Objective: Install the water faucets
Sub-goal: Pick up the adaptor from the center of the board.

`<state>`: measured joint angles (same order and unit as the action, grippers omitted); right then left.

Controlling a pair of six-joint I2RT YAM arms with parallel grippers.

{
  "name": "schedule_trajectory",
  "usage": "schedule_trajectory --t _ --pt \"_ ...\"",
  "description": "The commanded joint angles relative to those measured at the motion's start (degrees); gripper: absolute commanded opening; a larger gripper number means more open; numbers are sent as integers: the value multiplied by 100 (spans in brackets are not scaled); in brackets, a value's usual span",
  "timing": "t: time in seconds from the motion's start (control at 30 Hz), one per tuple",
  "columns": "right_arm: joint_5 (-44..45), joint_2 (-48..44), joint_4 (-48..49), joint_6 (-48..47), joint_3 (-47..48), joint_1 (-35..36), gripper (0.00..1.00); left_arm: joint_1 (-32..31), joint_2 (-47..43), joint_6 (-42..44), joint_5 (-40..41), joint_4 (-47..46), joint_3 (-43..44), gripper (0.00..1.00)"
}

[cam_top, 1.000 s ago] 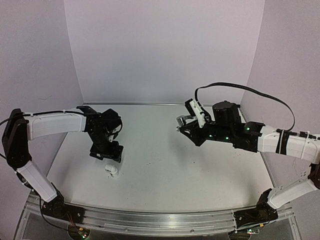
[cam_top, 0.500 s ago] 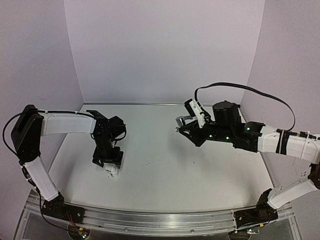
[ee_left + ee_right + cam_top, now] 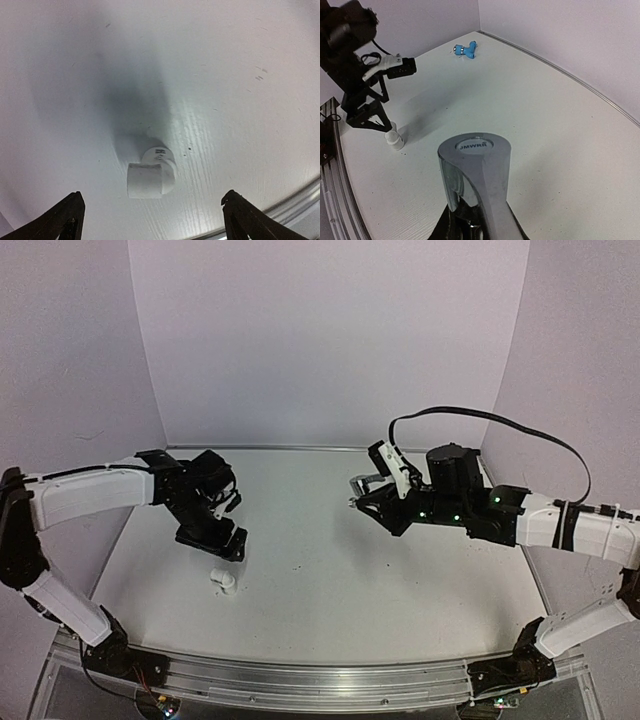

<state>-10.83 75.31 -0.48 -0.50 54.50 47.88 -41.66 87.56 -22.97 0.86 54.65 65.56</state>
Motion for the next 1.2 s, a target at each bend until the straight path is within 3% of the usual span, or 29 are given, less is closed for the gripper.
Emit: schedule_trajectory --t 0.0,0.13,0.23,0.37,0.43,0.57,0.8,1.17 --pt "-308 -237 498 -51 -88 -1 0 -19 -1111 3505 -1299 -543 -591 99" --pt "-348 -343 549 -60 -128 2 0 378 -1660 5469 -1366 -948 -1165 96" --pt "-409 -513 549 -64 -180 1 0 753 -1559 6068 -1614 -1024 -1207 90" --pt "-442 -752 549 -87 -308 2 0 770 -1223 6585 -1747 -1067 -1216 80" --pt "-439 -808 549 -82 -346 -2 0 757 -994 6794 -1591 -1115 -1300 80" --pt "-436 -856 549 -5 -377 2 0 756 -807 6994 -1590 -1368 -1418 85" --pt "-463 -920 558 6 -375 1 0 602 -368 7090 -1554 -1566 -1483 85" --pt "-569 -968 558 6 -377 2 0 580 265 7098 -1636 -1875 -1337 75"
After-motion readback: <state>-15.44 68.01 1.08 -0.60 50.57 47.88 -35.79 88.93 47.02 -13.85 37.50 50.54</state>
